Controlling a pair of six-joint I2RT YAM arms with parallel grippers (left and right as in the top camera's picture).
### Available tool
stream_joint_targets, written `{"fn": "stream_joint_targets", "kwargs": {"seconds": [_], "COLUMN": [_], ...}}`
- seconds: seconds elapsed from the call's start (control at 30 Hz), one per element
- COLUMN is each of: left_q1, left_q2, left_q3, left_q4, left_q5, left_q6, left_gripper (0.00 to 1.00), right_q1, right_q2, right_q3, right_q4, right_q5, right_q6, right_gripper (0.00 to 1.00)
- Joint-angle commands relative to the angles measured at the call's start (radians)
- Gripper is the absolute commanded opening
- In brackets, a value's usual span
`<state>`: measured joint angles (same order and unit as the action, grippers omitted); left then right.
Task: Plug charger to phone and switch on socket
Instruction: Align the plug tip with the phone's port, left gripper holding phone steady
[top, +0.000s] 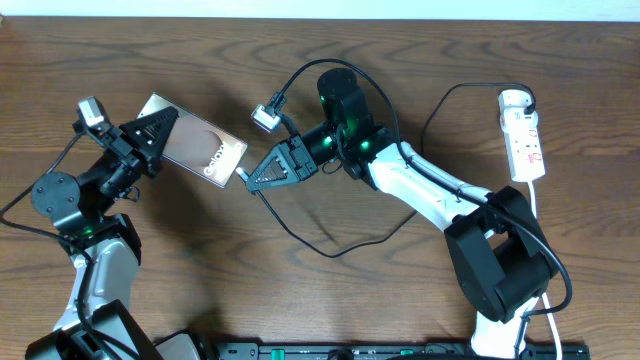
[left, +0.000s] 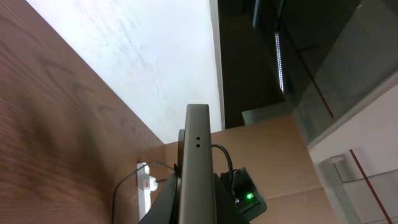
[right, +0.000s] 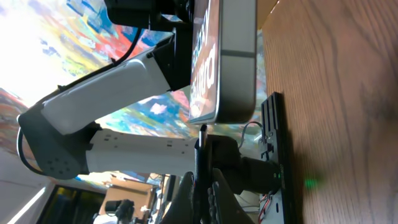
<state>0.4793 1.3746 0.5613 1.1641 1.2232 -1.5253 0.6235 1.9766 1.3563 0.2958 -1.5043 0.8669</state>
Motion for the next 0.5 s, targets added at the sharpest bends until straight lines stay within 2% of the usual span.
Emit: {"fn": "stream_joint_targets", "kwargs": {"seconds": [0.0,0.47], "left_q1": [-0.021,-0.021], "left_q2": [-0.01,-0.01], "left_q3": [0.014,0.014], "left_q4": [0.013,0.17], "left_q5": [0.041,0.143], "left_q6": [-0.018,-0.018], "left_gripper": [0.07,0.07], "right_q1": [0.0,-0.01], "right_q2": [0.0,0.0], "right_q3": [0.008,0.008], "right_q4": [0.004,0.005], "right_q5": [0.03,-0.018], "right_q6": [0.008,-0.001], "right_gripper": [0.01,0.01]}}
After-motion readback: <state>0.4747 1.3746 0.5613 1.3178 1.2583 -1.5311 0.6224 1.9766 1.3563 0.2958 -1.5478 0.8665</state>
